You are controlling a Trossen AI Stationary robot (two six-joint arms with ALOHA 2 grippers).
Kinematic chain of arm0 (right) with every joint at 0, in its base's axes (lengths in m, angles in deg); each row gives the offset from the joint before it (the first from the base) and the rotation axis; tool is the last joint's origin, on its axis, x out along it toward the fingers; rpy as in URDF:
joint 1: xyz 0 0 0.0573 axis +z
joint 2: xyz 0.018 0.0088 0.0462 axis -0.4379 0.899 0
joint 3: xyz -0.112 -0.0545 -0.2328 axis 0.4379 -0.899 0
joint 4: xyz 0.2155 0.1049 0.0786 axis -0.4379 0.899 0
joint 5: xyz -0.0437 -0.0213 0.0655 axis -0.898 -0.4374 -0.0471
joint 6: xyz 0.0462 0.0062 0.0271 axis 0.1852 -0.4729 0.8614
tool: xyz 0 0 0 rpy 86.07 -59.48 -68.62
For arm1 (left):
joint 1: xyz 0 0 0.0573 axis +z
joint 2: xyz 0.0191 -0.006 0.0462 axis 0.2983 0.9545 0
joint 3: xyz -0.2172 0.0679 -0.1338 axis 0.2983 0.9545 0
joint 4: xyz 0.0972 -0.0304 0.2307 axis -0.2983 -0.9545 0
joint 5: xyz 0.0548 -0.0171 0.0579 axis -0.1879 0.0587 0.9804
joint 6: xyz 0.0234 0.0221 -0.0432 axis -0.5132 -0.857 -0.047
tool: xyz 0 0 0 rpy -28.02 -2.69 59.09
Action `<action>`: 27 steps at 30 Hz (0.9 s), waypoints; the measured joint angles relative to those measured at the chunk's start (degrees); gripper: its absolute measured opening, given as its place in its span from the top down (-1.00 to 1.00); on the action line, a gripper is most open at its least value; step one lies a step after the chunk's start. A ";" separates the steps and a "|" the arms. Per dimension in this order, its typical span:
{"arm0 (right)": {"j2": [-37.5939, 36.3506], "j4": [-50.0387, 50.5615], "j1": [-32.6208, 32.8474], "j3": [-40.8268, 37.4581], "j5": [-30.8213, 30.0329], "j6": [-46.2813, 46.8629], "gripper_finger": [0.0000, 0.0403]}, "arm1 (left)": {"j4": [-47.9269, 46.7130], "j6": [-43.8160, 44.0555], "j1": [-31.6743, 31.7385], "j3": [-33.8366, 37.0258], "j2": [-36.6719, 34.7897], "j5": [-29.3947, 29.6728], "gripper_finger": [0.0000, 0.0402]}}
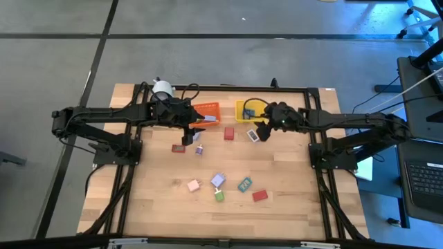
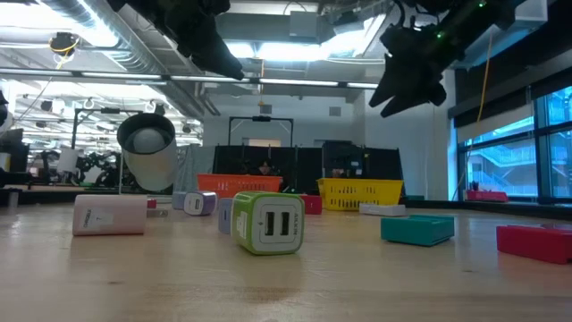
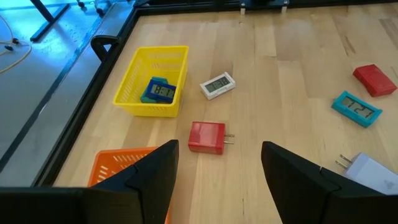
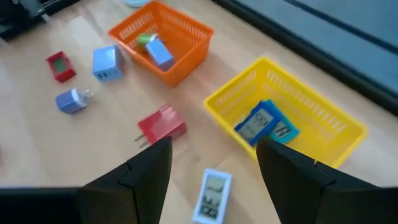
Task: Pick & Place Office items
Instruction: Put the white digital clock into the yellow bin
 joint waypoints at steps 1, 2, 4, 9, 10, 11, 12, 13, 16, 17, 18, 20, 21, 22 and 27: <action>0.00 0.46 0.59 0.00 -0.01 0.92 -0.17 | 0.00 0.21 0.02 0.00 0.00 0.00 -0.12; 0.00 1.10 1.19 0.00 -0.02 1.85 -0.17 | 0.00 0.43 0.02 0.00 0.00 0.00 -0.12; 0.06 2.23 2.49 0.00 0.00 3.44 -0.17 | -0.07 0.69 0.02 0.00 0.00 0.00 -0.12; 0.11 4.16 5.11 0.00 -0.95 6.54 -0.17 | -0.14 0.82 0.02 0.00 0.00 0.00 -0.12; 0.11 4.71 5.33 -0.02 -0.62 7.51 -0.17 | -0.13 0.82 0.01 0.00 0.00 0.00 -0.12; 0.11 5.19 5.46 -0.02 0.11 8.19 -0.17 | -0.13 0.82 0.00 0.00 0.00 0.00 -0.12; 0.11 5.73 5.48 -0.02 0.97 9.09 -0.17 | -0.15 0.82 0.01 0.00 0.00 0.00 -0.12; 0.11 6.35 5.48 -0.02 1.68 9.78 -0.17 | -0.14 0.82 0.02 0.00 0.00 0.00 -0.12; 0.11 9.14 5.48 -0.02 3.52 11.93 -0.17 | -0.15 0.85 0.02 0.00 0.00 0.00 -0.12; 0.12 10.20 5.48 -0.02 3.68 12.44 -0.17 | -0.15 0.85 0.01 0.00 0.00 0.00 -0.12; 0.13 10.98 5.48 -0.02 3.72 12.84 -0.17 | -0.13 0.85 0.02 0.00 0.00 0.00 -0.12; 0.13 12.17 5.47 -0.02 4.32 13.72 -0.17 | -0.14 0.85 0.02 0.00 0.00 0.00 -0.12; 0.13 12.45 5.46 -0.02 4.94 13.80 -0.17 | -0.13 0.85 0.02 0.00 0.00 0.00 -0.12; 0.13 12.41 5.46 -0.04 5.05 13.80 -0.17 | -0.13 0.85 0.01 0.00 0.00 0.00 -0.12; 0.14 12.90 5.10 -0.04 6.05 14.30 -0.17 | -0.13 0.85 -0.01 0.00 0.00 -0.02 -0.12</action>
